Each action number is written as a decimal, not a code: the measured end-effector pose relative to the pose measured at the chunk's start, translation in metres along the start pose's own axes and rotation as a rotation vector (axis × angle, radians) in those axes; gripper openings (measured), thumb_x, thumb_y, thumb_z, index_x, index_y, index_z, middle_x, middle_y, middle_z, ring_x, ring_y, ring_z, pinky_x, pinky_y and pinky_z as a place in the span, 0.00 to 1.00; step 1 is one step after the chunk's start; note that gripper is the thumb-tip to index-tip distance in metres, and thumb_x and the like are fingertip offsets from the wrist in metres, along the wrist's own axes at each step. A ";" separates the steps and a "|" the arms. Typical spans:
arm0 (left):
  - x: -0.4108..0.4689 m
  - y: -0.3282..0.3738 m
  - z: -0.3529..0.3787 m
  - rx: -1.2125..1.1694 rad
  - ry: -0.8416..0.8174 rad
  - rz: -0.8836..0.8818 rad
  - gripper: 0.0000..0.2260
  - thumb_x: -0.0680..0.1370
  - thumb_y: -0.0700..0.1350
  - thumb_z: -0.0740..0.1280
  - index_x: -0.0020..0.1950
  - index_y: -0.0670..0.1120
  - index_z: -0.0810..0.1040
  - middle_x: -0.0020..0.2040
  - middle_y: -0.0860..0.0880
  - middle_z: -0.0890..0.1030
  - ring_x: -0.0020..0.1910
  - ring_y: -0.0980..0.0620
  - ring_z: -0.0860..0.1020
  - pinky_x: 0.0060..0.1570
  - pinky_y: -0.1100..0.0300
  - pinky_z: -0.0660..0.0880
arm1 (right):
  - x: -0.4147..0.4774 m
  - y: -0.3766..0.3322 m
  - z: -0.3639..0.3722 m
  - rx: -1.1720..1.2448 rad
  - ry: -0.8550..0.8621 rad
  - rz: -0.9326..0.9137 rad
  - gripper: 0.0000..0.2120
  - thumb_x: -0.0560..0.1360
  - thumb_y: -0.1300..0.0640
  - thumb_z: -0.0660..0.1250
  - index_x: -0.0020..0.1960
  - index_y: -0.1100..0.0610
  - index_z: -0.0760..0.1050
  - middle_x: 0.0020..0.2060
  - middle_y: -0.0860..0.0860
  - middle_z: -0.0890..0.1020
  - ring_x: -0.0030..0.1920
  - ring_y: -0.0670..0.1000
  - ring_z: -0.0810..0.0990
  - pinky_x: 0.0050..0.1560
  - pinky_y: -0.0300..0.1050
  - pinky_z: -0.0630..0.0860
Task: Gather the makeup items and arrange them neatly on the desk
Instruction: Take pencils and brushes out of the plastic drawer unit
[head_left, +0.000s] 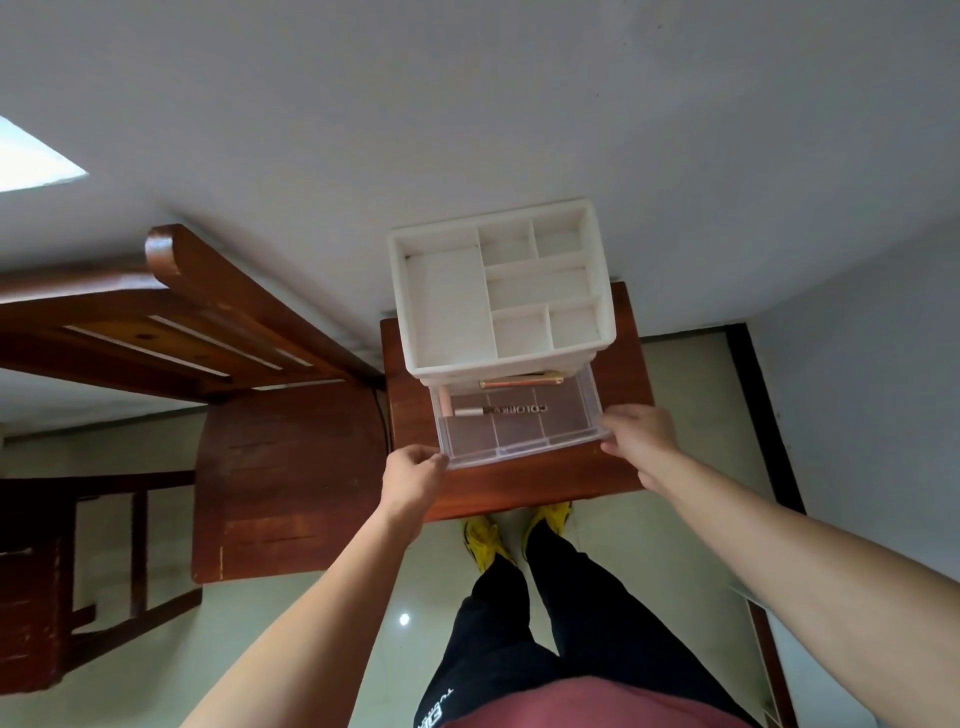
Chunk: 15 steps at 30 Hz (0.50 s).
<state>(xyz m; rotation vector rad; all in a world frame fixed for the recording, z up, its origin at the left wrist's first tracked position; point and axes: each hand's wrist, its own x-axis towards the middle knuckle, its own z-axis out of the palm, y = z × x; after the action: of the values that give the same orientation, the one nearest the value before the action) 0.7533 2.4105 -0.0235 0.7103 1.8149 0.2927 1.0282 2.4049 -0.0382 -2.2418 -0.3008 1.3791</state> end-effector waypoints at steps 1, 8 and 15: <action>0.000 -0.004 0.002 0.021 0.017 -0.003 0.03 0.75 0.42 0.69 0.42 0.44 0.81 0.39 0.46 0.82 0.39 0.48 0.79 0.42 0.57 0.76 | -0.001 0.005 0.000 -0.024 -0.001 -0.003 0.10 0.74 0.61 0.72 0.55 0.59 0.80 0.50 0.53 0.80 0.40 0.49 0.81 0.51 0.49 0.82; 0.001 -0.010 0.010 0.132 0.117 0.005 0.01 0.72 0.37 0.70 0.41 0.41 0.79 0.37 0.47 0.80 0.34 0.51 0.76 0.28 0.65 0.69 | -0.002 0.019 0.006 -0.098 0.043 -0.030 0.10 0.72 0.68 0.72 0.51 0.58 0.79 0.48 0.56 0.81 0.38 0.50 0.81 0.47 0.47 0.82; 0.003 -0.012 0.008 0.130 0.095 0.007 0.04 0.71 0.37 0.71 0.38 0.43 0.78 0.37 0.46 0.80 0.35 0.49 0.76 0.32 0.63 0.71 | -0.001 0.018 0.002 -0.240 -0.001 -0.105 0.11 0.72 0.63 0.73 0.53 0.55 0.78 0.53 0.55 0.82 0.45 0.52 0.82 0.50 0.50 0.82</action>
<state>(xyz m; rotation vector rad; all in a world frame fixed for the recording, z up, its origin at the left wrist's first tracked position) 0.7561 2.4018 -0.0353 0.8049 1.9353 0.2179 1.0247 2.3896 -0.0479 -2.3775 -0.6048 1.3498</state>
